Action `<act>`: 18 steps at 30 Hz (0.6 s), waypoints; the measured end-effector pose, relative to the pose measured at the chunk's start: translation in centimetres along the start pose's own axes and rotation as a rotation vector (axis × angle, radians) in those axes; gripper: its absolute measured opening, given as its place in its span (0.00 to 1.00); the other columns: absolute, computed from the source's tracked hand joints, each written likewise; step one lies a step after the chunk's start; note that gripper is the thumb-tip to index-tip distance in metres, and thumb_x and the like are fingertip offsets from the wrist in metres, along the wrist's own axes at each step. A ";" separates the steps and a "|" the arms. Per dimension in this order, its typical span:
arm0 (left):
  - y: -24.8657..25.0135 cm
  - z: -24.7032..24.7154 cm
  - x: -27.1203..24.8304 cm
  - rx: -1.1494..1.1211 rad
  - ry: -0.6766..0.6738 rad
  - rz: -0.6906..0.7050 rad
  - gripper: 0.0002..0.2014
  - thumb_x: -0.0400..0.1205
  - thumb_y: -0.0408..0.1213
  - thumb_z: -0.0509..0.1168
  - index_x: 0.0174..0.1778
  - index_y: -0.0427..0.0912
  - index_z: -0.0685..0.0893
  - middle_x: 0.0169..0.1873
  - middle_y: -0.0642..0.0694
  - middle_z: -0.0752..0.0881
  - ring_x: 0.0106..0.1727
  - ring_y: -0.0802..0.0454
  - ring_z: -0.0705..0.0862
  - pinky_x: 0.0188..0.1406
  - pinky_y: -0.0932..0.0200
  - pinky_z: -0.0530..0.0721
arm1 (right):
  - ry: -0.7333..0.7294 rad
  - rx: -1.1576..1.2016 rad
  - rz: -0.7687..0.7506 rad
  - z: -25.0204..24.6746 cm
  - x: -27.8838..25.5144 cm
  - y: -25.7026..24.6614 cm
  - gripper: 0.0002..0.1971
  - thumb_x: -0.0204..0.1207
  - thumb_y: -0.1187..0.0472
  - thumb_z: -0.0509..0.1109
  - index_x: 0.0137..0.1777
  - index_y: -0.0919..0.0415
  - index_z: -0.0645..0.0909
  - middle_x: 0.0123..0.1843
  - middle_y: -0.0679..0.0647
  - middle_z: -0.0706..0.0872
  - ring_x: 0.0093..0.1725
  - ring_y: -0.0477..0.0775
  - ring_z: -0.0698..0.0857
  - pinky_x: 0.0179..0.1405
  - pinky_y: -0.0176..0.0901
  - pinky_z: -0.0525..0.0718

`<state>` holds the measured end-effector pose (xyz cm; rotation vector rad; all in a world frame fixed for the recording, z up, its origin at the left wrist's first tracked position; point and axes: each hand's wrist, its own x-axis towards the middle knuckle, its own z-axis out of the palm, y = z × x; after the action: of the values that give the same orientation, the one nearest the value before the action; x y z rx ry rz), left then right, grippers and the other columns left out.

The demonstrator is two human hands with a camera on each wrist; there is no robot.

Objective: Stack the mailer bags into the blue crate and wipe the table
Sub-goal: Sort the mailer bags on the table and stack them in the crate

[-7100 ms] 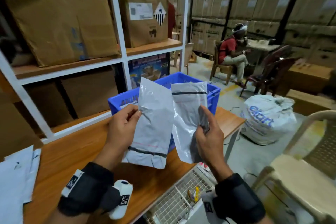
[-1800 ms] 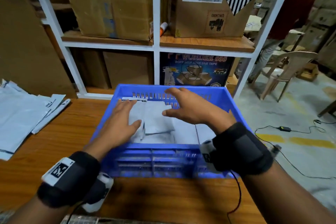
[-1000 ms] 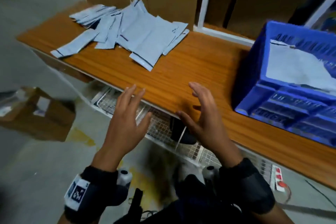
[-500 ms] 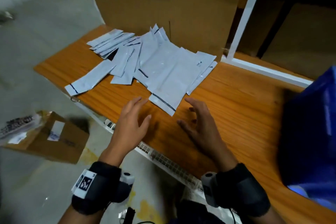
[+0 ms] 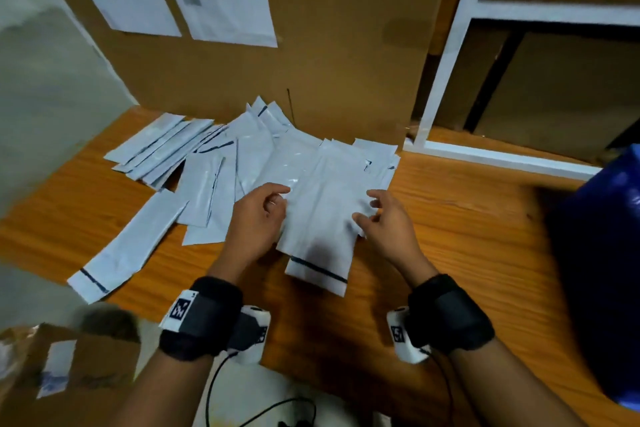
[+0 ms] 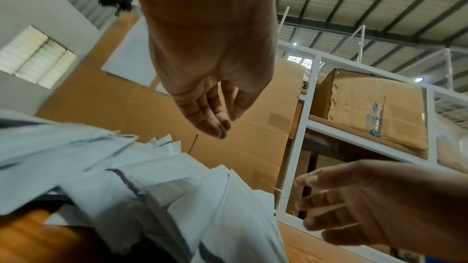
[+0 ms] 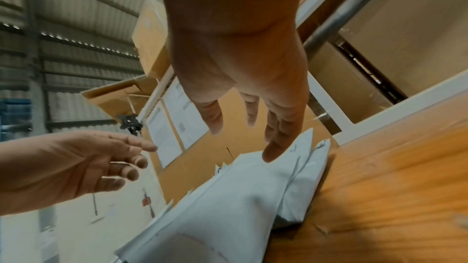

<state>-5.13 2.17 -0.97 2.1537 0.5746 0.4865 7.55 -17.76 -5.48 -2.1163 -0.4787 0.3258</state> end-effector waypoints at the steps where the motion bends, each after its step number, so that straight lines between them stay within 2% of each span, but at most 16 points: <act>1: -0.8 0.3 1.1 -0.026 -0.031 -0.018 0.10 0.85 0.33 0.63 0.56 0.49 0.87 0.45 0.50 0.89 0.44 0.56 0.87 0.48 0.55 0.88 | 0.008 -0.021 0.039 0.9 0.4 0.2 0.28 0.76 0.51 0.75 0.74 0.55 0.72 0.65 0.57 0.81 0.57 0.54 0.83 0.50 0.46 0.83; 2: -1.4 0.5 2.0 -0.044 -0.066 -0.040 0.10 0.85 0.33 0.62 0.55 0.49 0.87 0.45 0.49 0.89 0.44 0.53 0.88 0.49 0.50 0.89 | 0.011 -0.041 0.085 1.8 0.9 0.3 0.30 0.75 0.49 0.75 0.74 0.56 0.72 0.64 0.57 0.81 0.57 0.55 0.83 0.47 0.44 0.82; 4: -2.8 1.2 3.8 -0.047 -0.142 -0.059 0.10 0.83 0.32 0.62 0.53 0.45 0.88 0.45 0.46 0.90 0.44 0.49 0.89 0.51 0.45 0.89 | 0.001 -0.080 0.192 3.3 1.5 0.4 0.34 0.71 0.41 0.76 0.73 0.57 0.72 0.61 0.58 0.83 0.54 0.55 0.83 0.41 0.40 0.77; 6: -3.9 2.0 5.6 -0.019 -0.218 -0.107 0.08 0.82 0.33 0.64 0.50 0.43 0.88 0.43 0.43 0.90 0.45 0.45 0.89 0.54 0.46 0.88 | 0.003 -0.117 0.288 4.7 1.9 0.2 0.38 0.65 0.33 0.76 0.69 0.56 0.72 0.60 0.57 0.82 0.54 0.55 0.83 0.43 0.40 0.77; 7: -4.0 2.3 6.2 -0.032 -0.240 -0.146 0.07 0.81 0.32 0.64 0.47 0.43 0.88 0.40 0.43 0.90 0.44 0.44 0.89 0.53 0.48 0.88 | 0.014 -0.132 0.326 5.3 2.0 0.0 0.39 0.63 0.32 0.77 0.66 0.55 0.72 0.60 0.56 0.81 0.54 0.55 0.83 0.45 0.42 0.79; 9: -4.2 2.8 7.2 -0.116 -0.253 -0.225 0.09 0.82 0.31 0.63 0.39 0.44 0.87 0.37 0.43 0.88 0.40 0.45 0.88 0.44 0.55 0.89 | 0.057 -0.165 0.381 6.3 2.1 -0.4 0.38 0.62 0.36 0.81 0.64 0.55 0.71 0.61 0.55 0.78 0.52 0.53 0.81 0.48 0.43 0.82; 12: -4.2 3.3 8.0 -0.168 -0.277 -0.306 0.08 0.82 0.35 0.66 0.39 0.40 0.87 0.38 0.39 0.89 0.36 0.48 0.87 0.31 0.62 0.86 | 0.104 -0.173 0.425 7.3 2.0 -0.9 0.36 0.63 0.47 0.85 0.65 0.57 0.70 0.64 0.57 0.72 0.52 0.51 0.77 0.52 0.41 0.81; 13: -4.2 3.5 8.2 -0.158 -0.290 -0.304 0.09 0.82 0.36 0.66 0.40 0.36 0.88 0.38 0.36 0.89 0.34 0.48 0.87 0.31 0.59 0.87 | 0.102 -0.172 0.434 7.3 2.1 -1.1 0.36 0.64 0.49 0.85 0.66 0.56 0.70 0.65 0.57 0.72 0.53 0.53 0.77 0.54 0.43 0.81; 15: -4.4 4.0 8.6 -0.102 -0.309 -0.266 0.14 0.81 0.39 0.68 0.40 0.29 0.87 0.37 0.34 0.89 0.34 0.46 0.87 0.38 0.51 0.89 | 0.091 -0.161 0.457 7.1 2.3 -1.2 0.34 0.64 0.55 0.85 0.66 0.55 0.69 0.65 0.56 0.72 0.57 0.55 0.79 0.58 0.45 0.82; 18: -4.1 4.7 8.9 0.056 -0.331 -0.142 0.19 0.78 0.49 0.72 0.35 0.33 0.87 0.31 0.41 0.88 0.34 0.48 0.86 0.42 0.51 0.88 | 0.123 -0.122 0.472 5.9 2.3 -0.8 0.30 0.64 0.63 0.83 0.60 0.52 0.70 0.59 0.56 0.80 0.54 0.56 0.83 0.55 0.51 0.86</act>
<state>3.64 6.39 -5.76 2.1665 0.5535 0.0331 7.04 -11.94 -8.15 -2.3390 0.0826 0.4373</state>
